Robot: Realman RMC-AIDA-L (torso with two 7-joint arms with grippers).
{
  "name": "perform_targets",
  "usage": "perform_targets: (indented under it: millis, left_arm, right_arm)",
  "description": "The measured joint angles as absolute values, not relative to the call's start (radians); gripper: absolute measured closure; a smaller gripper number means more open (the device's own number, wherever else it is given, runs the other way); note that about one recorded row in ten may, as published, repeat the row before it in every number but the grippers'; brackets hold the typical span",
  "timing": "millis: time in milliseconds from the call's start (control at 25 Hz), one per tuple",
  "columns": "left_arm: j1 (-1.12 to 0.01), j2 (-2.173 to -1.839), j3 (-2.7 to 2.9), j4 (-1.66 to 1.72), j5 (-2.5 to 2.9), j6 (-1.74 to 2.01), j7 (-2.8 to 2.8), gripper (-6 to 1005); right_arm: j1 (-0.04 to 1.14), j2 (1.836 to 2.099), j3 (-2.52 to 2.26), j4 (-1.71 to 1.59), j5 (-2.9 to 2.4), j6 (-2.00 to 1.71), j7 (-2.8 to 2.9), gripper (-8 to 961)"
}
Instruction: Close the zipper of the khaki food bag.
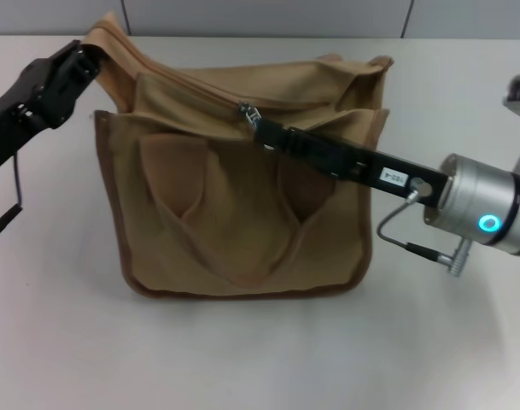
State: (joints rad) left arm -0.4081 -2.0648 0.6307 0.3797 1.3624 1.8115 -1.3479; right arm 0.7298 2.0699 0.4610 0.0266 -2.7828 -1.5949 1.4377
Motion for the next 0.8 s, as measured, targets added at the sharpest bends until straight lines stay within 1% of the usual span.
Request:
perform_targets:
  millis: [200,400,480,680,800]
  left_arm:
    - [-0.393,-2.063,0.616,0.397,1.362,1.811,-1.348,973]
    - [-0.390,-2.064,0.614,0.400,1.362,1.808,-1.349,973]
    - [-0.392,-2.065,0.619,0.400,1.363,1.805,-1.349,973]
    - [-0.398,-2.067,0.628,0.401,1.367,1.790,-1.342,972]
    - [-0.401,-2.067,0.664,0.402,1.369,1.778,-1.301,972]
  right_arm:
    - [0.697,2.068,0.463,-0.010,-2.777,-1.616,1.438,946]
    - [0.628,2.068,0.467,-0.080,-2.729,-1.678,1.441,942]
    - [0.617,2.067,0.470,-0.090,-2.723,-1.692,1.437,934]
    - [0.548,2.065,0.486,-0.100,-2.646,-1.848,1.292,914]
    - [0.474,2.079,0.488,-0.083,-2.542,-1.953,1.116,902]
